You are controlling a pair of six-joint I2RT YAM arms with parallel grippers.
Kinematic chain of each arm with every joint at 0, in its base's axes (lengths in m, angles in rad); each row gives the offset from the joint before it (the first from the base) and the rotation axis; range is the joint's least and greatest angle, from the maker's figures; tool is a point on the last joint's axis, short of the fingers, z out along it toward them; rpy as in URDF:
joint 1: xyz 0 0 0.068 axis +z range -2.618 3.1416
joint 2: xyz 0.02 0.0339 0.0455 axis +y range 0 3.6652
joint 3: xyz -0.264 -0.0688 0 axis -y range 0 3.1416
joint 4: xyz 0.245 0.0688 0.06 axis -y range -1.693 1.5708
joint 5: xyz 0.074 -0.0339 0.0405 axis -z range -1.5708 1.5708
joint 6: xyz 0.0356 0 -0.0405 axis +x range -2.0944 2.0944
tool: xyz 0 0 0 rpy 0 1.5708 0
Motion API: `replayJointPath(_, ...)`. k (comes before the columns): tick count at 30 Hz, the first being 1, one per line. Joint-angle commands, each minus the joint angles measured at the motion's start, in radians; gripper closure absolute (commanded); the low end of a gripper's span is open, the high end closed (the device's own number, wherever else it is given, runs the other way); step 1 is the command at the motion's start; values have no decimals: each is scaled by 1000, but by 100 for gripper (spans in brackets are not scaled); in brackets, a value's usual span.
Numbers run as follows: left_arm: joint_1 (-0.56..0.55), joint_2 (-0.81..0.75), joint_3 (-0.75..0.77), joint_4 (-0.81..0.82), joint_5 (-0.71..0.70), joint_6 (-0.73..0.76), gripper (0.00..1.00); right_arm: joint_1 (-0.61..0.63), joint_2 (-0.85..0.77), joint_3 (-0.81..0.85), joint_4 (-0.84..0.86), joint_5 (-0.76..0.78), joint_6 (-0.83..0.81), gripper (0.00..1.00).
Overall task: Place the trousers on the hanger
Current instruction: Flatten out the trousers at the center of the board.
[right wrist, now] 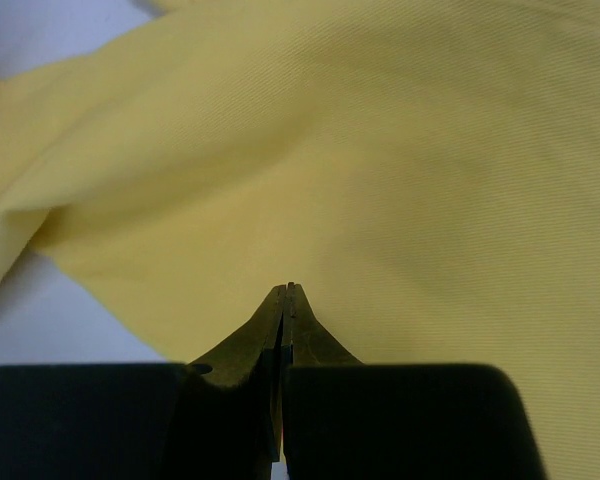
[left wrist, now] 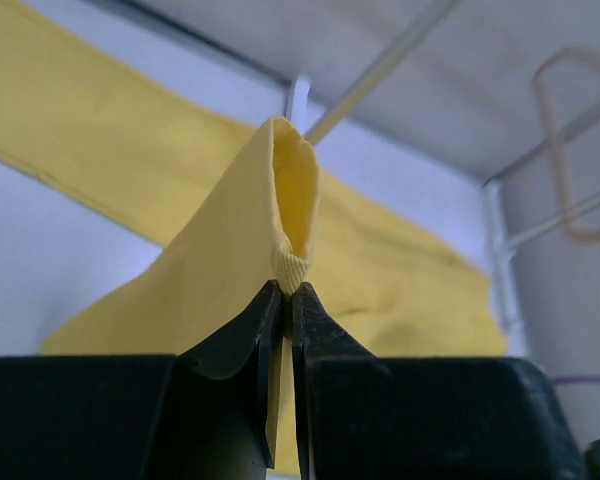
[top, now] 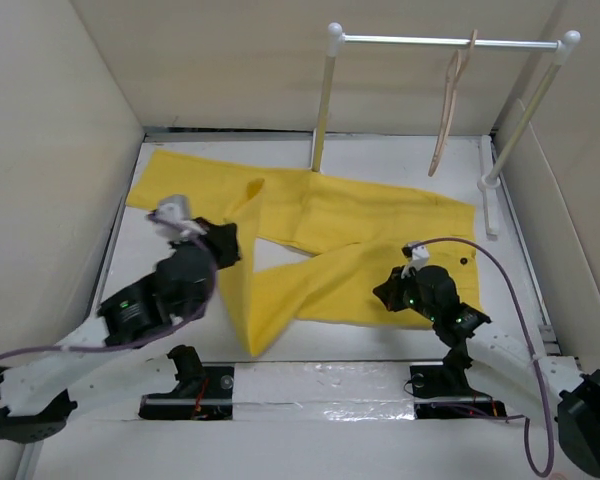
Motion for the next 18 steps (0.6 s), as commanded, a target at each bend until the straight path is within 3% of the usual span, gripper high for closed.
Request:
replayJointPath(1,-2,-175,70,-103,-185,12,100,96,12,64,40,43,3,100)
replayJointPath(4,-2,-321,94,-157,-262,-1,100,216,11,84,-31,132,32,100)
replayJointPath(9,-2,-479,136,-206,-370,3,100,318,32,79,-94,106,71,100)
replayJointPath(13,-2,-534,133,-114,-466,104,100,372,70,53,-76,121,129,100)
replayJointPath(18,9,-563,105,-39,-480,165,100,382,132,55,-99,170,198,100)
